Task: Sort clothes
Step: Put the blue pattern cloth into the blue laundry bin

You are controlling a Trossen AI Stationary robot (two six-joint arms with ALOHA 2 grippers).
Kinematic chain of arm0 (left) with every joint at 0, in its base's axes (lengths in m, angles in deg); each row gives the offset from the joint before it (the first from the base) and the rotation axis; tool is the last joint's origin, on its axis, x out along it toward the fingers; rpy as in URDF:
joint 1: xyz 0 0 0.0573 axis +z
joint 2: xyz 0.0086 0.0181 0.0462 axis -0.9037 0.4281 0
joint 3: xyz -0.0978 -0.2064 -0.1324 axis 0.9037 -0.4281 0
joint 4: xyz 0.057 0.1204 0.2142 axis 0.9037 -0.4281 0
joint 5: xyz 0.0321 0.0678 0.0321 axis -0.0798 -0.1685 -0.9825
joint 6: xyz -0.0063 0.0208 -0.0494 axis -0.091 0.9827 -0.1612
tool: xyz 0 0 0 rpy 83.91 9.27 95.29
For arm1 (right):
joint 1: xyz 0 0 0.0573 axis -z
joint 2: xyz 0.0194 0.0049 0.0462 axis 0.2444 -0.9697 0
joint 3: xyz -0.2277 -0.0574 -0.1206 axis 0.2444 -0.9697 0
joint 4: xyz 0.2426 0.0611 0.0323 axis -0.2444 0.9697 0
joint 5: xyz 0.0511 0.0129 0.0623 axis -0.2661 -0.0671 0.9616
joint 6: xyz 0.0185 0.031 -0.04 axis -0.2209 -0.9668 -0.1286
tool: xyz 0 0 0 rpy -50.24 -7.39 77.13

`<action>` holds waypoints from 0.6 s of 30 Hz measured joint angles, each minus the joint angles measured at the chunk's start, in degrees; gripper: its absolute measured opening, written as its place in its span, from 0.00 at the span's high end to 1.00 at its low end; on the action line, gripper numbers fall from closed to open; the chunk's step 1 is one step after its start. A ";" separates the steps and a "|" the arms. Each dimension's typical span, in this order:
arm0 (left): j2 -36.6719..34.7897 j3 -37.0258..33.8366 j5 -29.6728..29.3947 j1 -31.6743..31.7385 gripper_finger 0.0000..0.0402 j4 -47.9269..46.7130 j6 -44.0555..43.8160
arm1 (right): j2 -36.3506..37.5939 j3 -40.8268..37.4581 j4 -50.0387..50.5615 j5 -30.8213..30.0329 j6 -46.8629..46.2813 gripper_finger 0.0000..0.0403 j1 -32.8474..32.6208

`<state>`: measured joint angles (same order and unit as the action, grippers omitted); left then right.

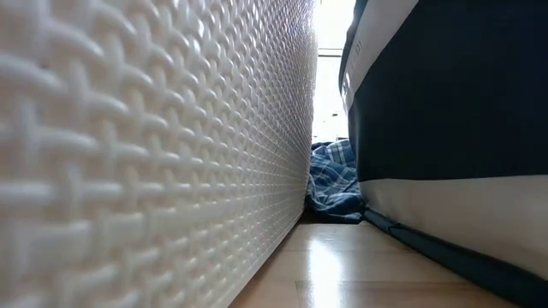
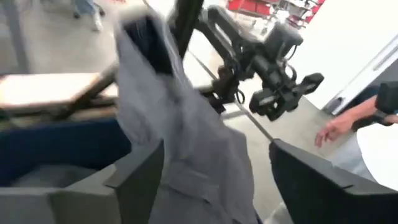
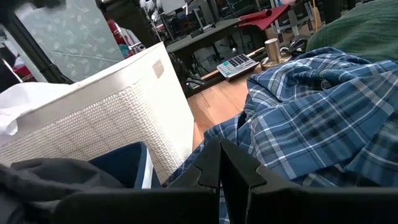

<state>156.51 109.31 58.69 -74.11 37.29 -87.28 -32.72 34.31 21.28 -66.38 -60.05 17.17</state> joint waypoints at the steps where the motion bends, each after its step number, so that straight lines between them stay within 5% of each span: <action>1: -1.42 0.05 -0.11 0.71 0.29 -1.24 0.81 | 0.00 0.01 -0.02 0.01 -0.02 1.00 0.01; 4: -5.51 0.15 -2.89 3.11 0.27 -8.02 4.44 | 0.00 -0.02 0.00 -0.01 -0.01 1.00 0.00; 10: -8.06 -0.09 -17.62 11.18 0.27 -20.27 10.45 | -0.02 0.01 -0.01 0.02 0.00 1.00 0.01; 18: -4.33 -11.22 -20.85 24.74 0.27 -23.95 -6.88 | -0.09 0.01 -0.02 0.01 -0.02 1.00 -0.01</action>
<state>152.18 98.09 37.84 -49.37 13.33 -94.16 -32.81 34.32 21.25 -66.37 -60.07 17.16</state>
